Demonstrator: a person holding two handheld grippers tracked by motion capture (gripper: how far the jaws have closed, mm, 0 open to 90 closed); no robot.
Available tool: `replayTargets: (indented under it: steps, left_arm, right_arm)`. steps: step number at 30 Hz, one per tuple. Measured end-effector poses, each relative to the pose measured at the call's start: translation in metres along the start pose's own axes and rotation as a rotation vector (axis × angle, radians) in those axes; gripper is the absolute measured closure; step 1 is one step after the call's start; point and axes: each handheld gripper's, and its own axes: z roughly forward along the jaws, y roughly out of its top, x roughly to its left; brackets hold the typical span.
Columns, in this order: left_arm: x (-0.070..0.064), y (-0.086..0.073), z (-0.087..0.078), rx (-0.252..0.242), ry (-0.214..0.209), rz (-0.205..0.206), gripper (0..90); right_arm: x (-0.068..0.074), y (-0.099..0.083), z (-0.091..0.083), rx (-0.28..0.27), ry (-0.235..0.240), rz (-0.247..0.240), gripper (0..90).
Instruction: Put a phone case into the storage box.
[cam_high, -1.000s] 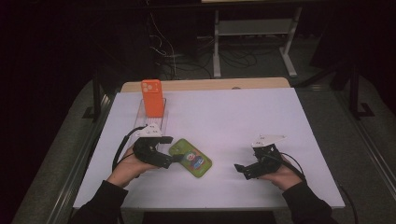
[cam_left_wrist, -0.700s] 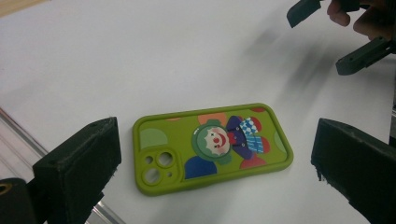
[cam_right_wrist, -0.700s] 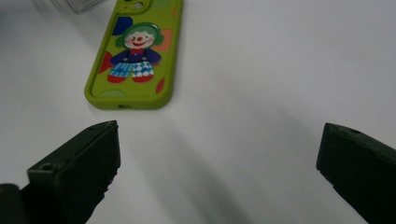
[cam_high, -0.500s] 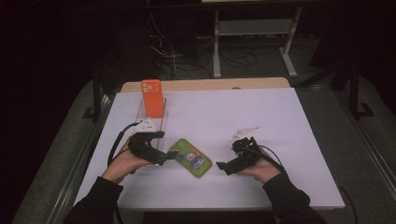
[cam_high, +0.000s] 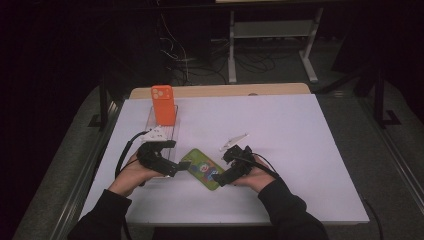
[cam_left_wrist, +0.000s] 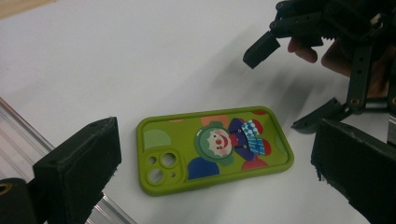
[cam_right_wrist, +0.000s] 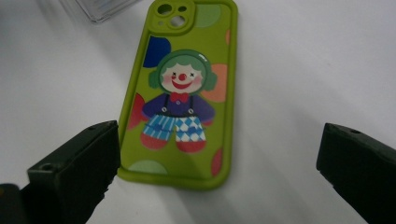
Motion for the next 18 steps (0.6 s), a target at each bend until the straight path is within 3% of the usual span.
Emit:
replayTargets:
  steps: [9,18]
  left_arm:
    - [0.001,0.000,-0.001,-0.002,0.008,-0.004,1.0]
    - [0.001,0.000,-0.001,-0.005,0.007,-0.012,1.0]
  right_arm:
    - [0.015,0.012,0.022,0.053,-0.002,-0.037,0.0]
    - [0.026,0.016,0.039,0.105,-0.037,-0.066,0.0]
